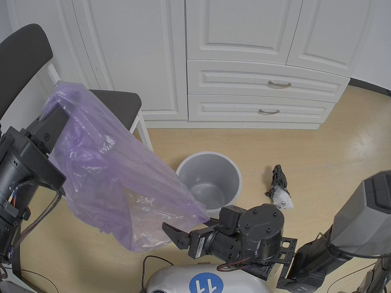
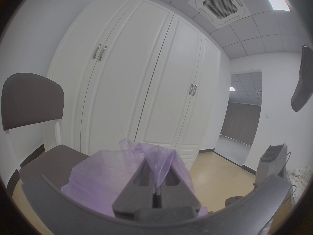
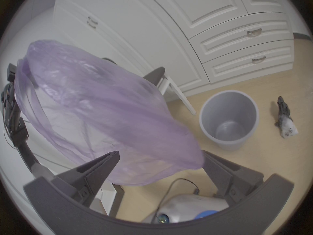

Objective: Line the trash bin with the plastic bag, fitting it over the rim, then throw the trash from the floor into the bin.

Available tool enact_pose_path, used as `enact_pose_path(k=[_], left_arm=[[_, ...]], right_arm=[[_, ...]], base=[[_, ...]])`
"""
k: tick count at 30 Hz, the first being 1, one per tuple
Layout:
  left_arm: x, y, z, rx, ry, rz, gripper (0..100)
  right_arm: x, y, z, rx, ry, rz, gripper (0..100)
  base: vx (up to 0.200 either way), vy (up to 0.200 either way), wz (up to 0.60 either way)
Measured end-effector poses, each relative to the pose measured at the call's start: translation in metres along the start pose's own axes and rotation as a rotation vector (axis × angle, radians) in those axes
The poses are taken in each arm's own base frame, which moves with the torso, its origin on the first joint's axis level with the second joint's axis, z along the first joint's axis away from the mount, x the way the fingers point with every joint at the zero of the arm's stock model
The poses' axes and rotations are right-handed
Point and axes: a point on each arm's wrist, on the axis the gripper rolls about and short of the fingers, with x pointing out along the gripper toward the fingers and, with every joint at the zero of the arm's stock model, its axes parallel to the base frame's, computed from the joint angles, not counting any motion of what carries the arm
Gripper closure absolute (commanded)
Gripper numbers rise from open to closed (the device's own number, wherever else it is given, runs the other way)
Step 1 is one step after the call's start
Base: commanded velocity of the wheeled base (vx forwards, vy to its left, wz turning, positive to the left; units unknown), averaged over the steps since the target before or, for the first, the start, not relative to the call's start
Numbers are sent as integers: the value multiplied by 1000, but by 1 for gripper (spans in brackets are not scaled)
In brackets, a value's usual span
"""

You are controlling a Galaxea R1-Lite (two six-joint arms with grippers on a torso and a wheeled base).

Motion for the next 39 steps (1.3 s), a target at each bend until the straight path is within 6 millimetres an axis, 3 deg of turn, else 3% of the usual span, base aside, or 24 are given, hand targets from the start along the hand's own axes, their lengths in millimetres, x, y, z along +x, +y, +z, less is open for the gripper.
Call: enact_pose_path(k=[8, 15, 22, 33, 39], left_arm=[[1, 0, 6, -11, -26, 0, 100], [1, 0, 13, -21, -51, 2, 100], [1, 0, 17, -28, -66, 3, 100], [0, 0, 15, -26, -60, 1, 100], [1, 0, 14, -24, -54, 0, 100]], right_arm=[[17, 7, -5, 62, -189, 79, 0], [38, 5, -18, 31, -266, -7, 0], [54, 11, -12, 45, -371, -74, 0], [45, 6, 12, -59, -418, -114, 0], [39, 2, 14, -90, -401, -115, 0]], base=[[0, 0, 0], [0, 0, 0], [0, 0, 0], [0, 0, 0], [0, 0, 0]])
